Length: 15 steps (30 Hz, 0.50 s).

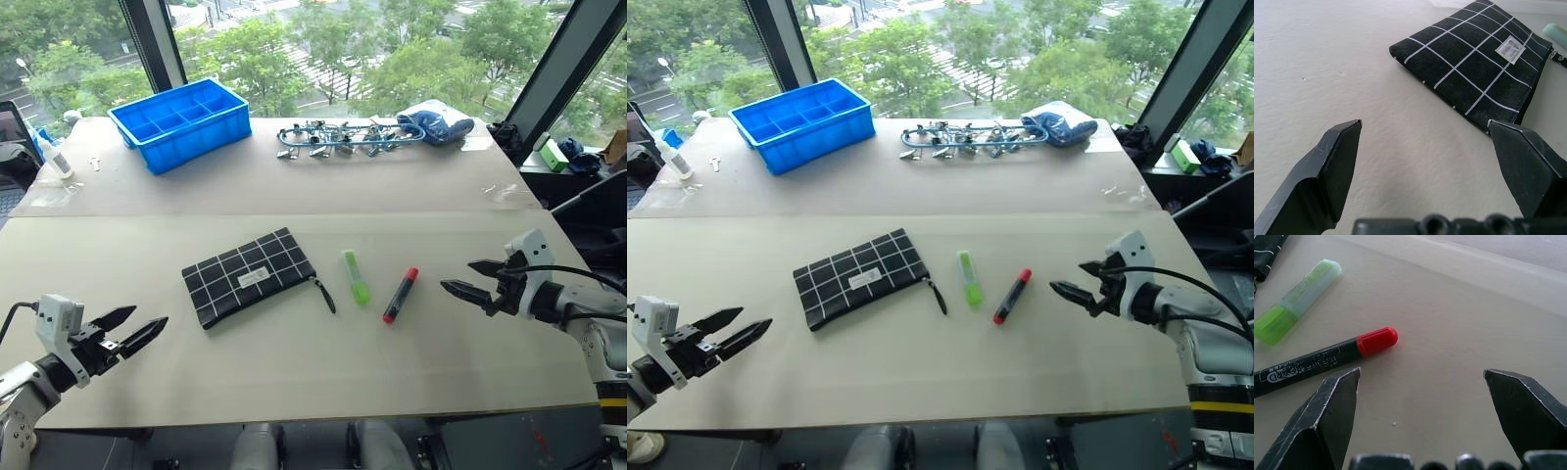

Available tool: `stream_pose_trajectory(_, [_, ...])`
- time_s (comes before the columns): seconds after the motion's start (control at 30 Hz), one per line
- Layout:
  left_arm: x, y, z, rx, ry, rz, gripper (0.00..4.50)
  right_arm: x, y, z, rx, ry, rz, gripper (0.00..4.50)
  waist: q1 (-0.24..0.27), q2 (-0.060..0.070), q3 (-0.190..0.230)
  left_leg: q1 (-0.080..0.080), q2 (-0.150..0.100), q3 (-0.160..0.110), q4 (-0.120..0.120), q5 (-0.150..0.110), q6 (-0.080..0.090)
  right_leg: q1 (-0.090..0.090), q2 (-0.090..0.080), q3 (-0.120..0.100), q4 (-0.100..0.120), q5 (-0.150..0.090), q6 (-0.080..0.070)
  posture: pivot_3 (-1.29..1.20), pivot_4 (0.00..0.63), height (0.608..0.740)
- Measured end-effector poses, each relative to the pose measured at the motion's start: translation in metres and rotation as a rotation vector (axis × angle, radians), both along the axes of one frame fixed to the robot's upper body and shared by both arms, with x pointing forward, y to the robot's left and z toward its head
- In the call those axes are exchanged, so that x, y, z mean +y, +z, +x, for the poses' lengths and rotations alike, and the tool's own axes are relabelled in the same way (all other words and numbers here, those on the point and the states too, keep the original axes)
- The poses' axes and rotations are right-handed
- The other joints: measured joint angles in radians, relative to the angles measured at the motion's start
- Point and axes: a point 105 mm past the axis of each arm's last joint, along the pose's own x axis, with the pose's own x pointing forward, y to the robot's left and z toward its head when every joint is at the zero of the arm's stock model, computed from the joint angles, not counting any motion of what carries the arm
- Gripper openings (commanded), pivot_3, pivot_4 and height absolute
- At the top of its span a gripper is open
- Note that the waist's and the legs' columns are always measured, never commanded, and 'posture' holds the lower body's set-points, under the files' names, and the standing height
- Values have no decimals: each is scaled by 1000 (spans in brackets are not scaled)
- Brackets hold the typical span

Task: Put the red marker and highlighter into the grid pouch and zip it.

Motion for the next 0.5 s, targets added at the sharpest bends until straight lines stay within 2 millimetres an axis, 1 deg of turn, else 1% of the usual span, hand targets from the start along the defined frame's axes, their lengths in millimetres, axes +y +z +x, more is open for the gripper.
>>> stream_pose_trajectory(0.1, [0, 0, 1, 1, -2, -7, 4500, 0, 0, 0, -1, 0, -1, 4459, 1, 0, 0, 0, 0, 0, 0, 0, 0, 0, 0, 0, 0, 0, 0, 0, 150, 740])
stream_pose_trajectory(0.2, [-5, 1, 6, -1, -54, -66, 4500, 0, 0, -1, -3, -4, -4, 4459, 4, 0, 0, 0, 0, 0, 0, 0, 0, 0, 0, 0, 0, 0, 0, 0, 150, 740])
stream_pose_trajectory(0.27, [-6, 3, 10, -26, -118, -82, 4500, 0, 1, 1, -9, -15, -2, 3958, 3, 0, 0, 0, -1, 1, 0, 0, 0, 0, 1, 0, 0, 0, 0, 0, 150, 740])
stream_pose_trajectory(0.3, [-5, 4, 11, -54, -138, -46, 4500, 2, 2, 2, -13, -18, 6, 3803, 3, 0, 0, 0, -1, 1, 0, 0, 0, 0, 1, 0, 0, 0, 0, 0, 150, 740])
stream_pose_trajectory(0.33, [-3, 5, 12, -89, -166, 17, 4500, 3, 3, 4, -15, -17, 22, 3526, 2, 0, 0, 0, -1, 1, 0, 0, 0, 0, 1, 0, 0, 0, 0, 0, 150, 740])
stream_pose_trajectory(0.43, [-6, 5, 14, -170, -243, 170, 4500, 10, 14, 7, -37, 3, 53, 2303, -3, 0, 0, 0, 0, 2, 0, 0, 0, -1, 1, 0, 0, 0, 0, 0, 150, 740])
stream_pose_trajectory(0.47, [-6, 4, 14, -178, -258, 196, 4500, 13, 18, 8, -51, 15, 59, 2303, -4, 0, 0, 0, 0, 2, 0, 0, 0, -1, 1, 0, 0, 0, 0, 0, 150, 740])
stream_pose_trajectory(0.5, [-6, 3, 14, -187, -285, 237, 4500, 19, 24, 10, -75, 35, 61, 1796, -5, 0, 0, 0, 0, 2, 0, 0, 0, -1, 0, 0, 0, 0, -1, 0, 150, 740])
